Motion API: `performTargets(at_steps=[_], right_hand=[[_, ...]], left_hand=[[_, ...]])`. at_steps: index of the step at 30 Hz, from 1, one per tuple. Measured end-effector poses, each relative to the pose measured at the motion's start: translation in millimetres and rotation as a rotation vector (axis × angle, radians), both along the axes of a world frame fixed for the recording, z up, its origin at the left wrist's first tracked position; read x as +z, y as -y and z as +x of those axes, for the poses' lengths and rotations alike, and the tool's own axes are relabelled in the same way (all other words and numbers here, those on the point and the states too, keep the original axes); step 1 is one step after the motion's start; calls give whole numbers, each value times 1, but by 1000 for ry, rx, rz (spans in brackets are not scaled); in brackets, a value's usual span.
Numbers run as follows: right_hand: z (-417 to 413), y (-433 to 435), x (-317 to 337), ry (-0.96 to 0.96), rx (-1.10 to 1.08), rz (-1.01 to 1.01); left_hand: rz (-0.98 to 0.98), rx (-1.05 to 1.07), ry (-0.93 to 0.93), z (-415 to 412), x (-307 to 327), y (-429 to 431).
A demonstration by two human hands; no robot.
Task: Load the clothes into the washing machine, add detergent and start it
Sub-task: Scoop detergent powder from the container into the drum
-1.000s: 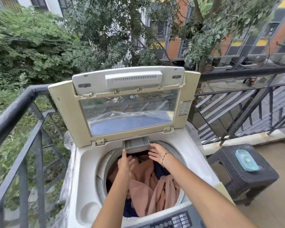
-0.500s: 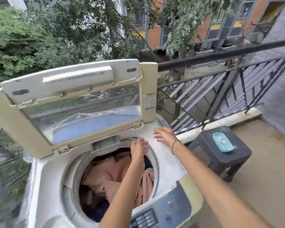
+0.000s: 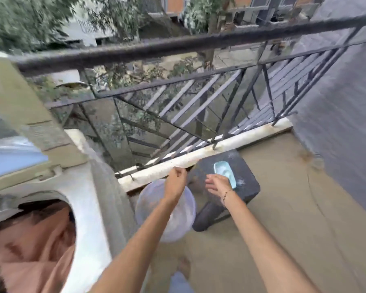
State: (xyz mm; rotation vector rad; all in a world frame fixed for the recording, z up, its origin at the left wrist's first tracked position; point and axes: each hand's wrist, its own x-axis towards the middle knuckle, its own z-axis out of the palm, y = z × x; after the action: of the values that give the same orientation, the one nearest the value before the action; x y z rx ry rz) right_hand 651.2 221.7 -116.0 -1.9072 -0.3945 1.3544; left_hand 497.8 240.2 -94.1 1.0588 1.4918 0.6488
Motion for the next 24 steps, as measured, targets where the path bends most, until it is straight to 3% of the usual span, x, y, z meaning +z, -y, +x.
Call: performTargets(at_steps=[10, 24], right_hand=[[105, -20, -104, -115, -171, -250], [130, -49, -172, -78, -290, -426]], left_hand=[[-179, -323, -284, 67, -76, -20], [-331, -218, -295, 70, -129, -45]])
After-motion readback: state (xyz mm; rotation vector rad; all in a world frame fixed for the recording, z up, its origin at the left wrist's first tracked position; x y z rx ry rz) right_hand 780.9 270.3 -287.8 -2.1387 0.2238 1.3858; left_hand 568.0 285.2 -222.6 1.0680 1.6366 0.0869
